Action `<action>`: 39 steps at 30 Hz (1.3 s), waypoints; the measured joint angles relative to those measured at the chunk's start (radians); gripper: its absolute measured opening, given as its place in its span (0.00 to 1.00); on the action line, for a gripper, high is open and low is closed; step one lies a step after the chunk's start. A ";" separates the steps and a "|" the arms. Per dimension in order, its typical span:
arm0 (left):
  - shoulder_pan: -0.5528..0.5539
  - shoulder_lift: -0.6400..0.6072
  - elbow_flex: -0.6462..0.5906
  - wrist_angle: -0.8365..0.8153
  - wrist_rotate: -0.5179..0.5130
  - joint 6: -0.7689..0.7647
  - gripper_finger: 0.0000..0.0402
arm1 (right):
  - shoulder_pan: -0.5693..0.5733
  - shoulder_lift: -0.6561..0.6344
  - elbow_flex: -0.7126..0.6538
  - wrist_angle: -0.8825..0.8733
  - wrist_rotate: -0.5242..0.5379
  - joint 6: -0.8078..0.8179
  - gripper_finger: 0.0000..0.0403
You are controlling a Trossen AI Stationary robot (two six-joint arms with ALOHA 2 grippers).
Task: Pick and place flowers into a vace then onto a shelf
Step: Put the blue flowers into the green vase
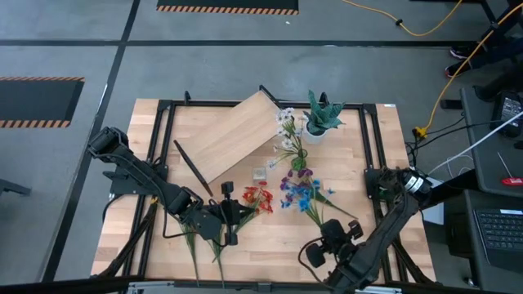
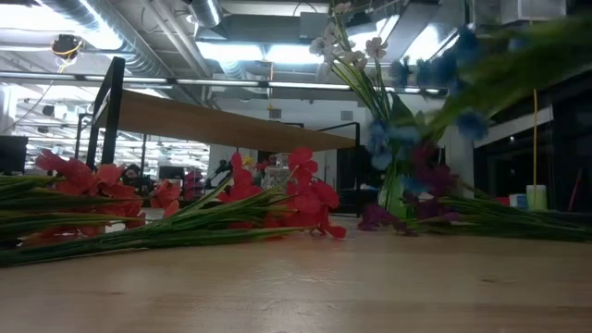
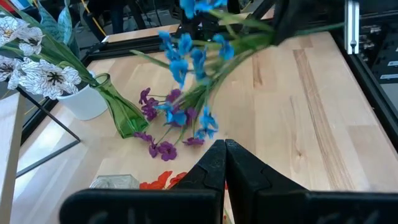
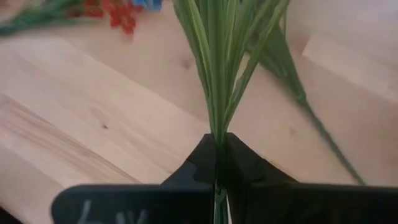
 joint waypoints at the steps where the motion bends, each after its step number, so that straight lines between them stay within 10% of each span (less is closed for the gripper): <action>1: -0.001 0.000 0.000 0.000 0.000 0.000 0.01 | 0.007 0.000 0.015 -0.020 0.021 0.002 0.02; 14: -0.023 0.000 0.000 0.001 0.000 0.001 0.01 | 0.063 -0.106 0.017 -0.075 0.194 -0.015 0.03; 23: -0.023 0.000 0.000 0.002 0.000 0.001 0.01 | 0.055 -0.248 -0.241 0.046 0.203 -0.031 0.03; 39: -0.023 0.000 0.000 0.002 0.009 -0.015 0.01 | 0.042 -0.609 -0.737 0.447 0.752 -0.317 0.03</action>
